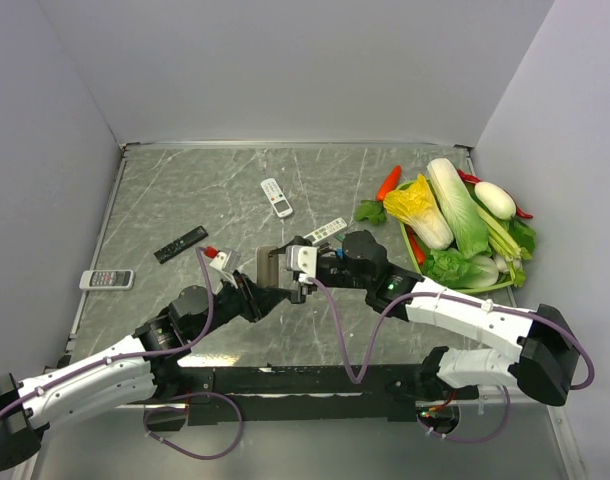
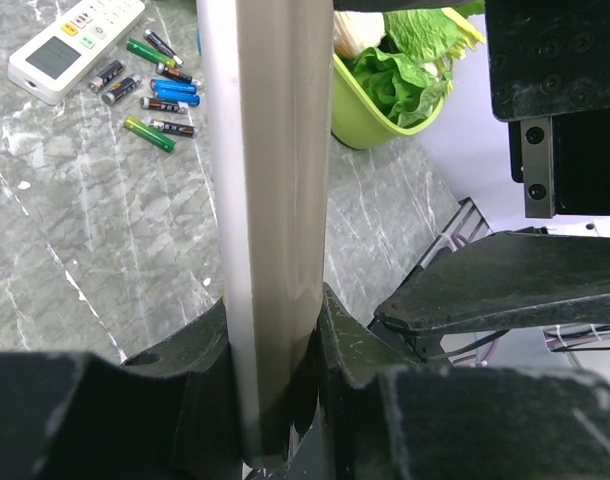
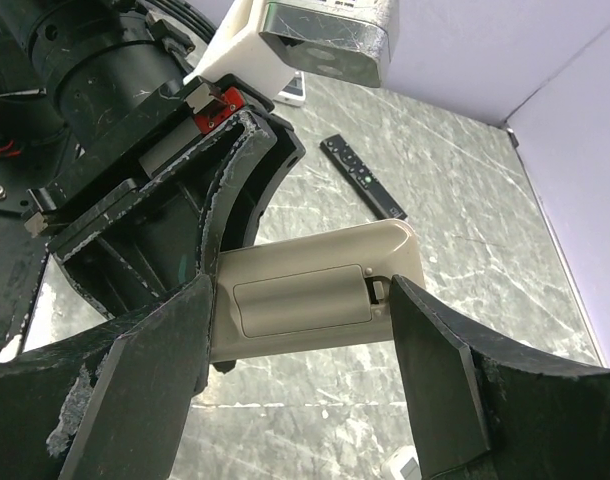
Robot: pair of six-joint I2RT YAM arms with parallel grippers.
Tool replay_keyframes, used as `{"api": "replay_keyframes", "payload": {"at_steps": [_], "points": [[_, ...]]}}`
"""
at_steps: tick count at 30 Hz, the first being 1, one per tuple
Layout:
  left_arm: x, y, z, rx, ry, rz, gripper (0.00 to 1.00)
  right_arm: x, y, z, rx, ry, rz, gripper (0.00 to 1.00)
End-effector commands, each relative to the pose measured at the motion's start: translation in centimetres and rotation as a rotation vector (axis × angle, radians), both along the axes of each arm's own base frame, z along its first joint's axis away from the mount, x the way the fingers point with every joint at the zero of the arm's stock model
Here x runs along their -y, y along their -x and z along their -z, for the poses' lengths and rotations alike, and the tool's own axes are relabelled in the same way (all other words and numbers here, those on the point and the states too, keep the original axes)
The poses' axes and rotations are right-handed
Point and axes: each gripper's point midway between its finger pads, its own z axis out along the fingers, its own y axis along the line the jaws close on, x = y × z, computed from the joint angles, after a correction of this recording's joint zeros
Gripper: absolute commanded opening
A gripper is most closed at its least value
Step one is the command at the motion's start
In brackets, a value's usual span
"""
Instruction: Load the batteries into the remote control
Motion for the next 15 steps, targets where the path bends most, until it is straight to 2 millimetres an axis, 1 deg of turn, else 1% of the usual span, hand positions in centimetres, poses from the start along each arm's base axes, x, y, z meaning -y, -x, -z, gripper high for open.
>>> {"api": "replay_keyframes", "payload": {"at_steps": [1,2,8,15], "points": [[0.8,0.3,-4.1,0.087,0.108,0.042,0.01,-0.7,0.0,-0.1,-0.02,0.032,-0.016,0.79],[0.8,0.3,-4.1,0.087,0.108,0.042,0.01,-0.9,-0.1,-0.2,-0.014,0.032,-0.017,0.78],[0.7,0.4,-4.4,0.097,0.111,0.043,0.01,-1.2,-0.1,0.2,-0.027,0.055,-0.022,0.77],[0.2,0.3,-4.8,0.1,0.129,0.022,0.01,-1.2,-0.1,1.6,-0.053,0.092,-0.018,0.74]]}}
